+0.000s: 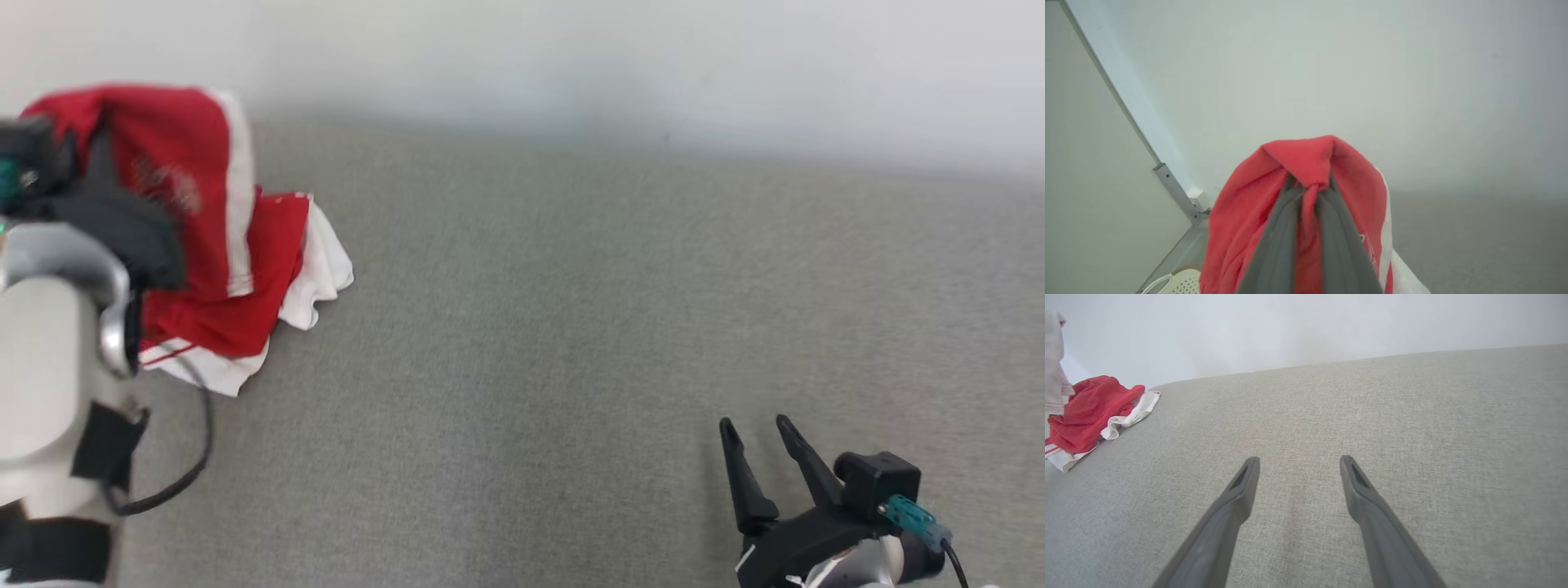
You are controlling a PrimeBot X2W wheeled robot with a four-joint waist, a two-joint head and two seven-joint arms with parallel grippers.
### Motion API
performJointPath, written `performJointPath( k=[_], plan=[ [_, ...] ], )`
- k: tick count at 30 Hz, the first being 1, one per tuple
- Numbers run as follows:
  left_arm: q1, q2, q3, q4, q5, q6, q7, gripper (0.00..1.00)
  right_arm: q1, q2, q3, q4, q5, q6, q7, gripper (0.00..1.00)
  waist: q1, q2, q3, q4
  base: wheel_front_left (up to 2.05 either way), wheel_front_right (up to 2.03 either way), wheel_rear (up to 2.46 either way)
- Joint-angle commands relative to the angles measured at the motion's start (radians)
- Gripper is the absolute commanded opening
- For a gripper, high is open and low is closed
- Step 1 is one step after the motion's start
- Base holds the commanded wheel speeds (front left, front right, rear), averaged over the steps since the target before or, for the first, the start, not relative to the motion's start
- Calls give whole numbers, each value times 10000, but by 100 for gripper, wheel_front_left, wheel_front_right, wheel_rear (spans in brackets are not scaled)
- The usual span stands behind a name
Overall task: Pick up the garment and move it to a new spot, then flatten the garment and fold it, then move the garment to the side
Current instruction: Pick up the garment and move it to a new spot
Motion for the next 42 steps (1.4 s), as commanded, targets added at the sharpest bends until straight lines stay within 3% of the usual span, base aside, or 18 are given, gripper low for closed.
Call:
performJointPath(
  k=[1,6,11,15,21,24,25,26,34,42],
  plan=[
    [-170,-225,-261,-430,138,-133,-50,0,183,-15,-131,117,69,34,-108,100,2,0,-769,-521,0,0,0],
    [-44,-885,-1035,-1866,181,-474,179,0,165,-14,-366,313,85,34,-245,100,2,0,-1043,-1221,0,0,0],
    [567,-1734,-1683,-3217,-468,-809,671,0,109,-19,-424,363,54,34,-245,100,2,0,-1021,-2085,0,0,0],
    [1324,-2012,-2384,-3890,-918,-992,1355,0,13,-17,-397,326,109,34,-235,100,2,0,-835,-2778,0,0,0],
    [2651,-1753,-3184,-3556,-1204,-1077,2228,0,-73,-15,-270,413,257,34,-325,100,2,0,-541,-3697,0,0,0],
    [2975,-1636,-3414,-2915,-1176,-1100,1969,0,-140,-11,-176,432,304,34,-363,100,2,0,-382,-3987,0,0,0],
    [3054,-1576,-3436,-2654,-1108,-1065,1797,33,-180,-12,-116,442,337,35,-363,100,2,0,-334,-4070,0,0,0],
    [3132,-1588,-3465,-2352,-1087,-1021,1672,100,-211,-14,-100,455,366,34,-389,100,2,0,-302,-4121,0,0,0],
    [3011,-1732,-3208,-1265,-1177,-605,591,100,-102,-15,-244,554,307,34,-477,100,2,0,-280,-3929,0,0,0],
    [3677,-1585,-2715,-1883,-1603,-418,-808,100,154,-12,-698,559,198,34,-400,100,2,0,-705,-2974,0,0,0]
  ],
)
